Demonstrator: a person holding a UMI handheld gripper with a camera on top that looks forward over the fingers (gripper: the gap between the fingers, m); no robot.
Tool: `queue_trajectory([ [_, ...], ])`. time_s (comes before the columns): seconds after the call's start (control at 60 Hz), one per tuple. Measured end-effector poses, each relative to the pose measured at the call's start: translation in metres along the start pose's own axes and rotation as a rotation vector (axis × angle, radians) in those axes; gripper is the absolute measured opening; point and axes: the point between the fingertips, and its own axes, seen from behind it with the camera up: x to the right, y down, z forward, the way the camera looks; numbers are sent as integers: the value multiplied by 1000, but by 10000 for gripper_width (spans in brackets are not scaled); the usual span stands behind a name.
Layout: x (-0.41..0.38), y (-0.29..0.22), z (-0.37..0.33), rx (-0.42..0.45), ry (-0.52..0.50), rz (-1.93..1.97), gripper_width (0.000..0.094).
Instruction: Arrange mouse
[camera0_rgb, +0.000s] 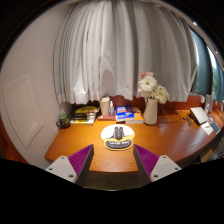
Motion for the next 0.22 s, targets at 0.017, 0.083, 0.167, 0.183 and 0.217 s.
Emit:
queue_trajectory([
  [0.017, 0, 1, -1, -1, 0, -1, 784],
  [0.083, 3, 1, -5, 2, 0, 5, 786],
  [0.167, 9, -1, -8, 12, 13, 6, 785],
  [0.183, 9, -1, -9, 12, 15, 5, 786],
  [0.217, 11, -1, -10, 15, 16, 4, 786],
])
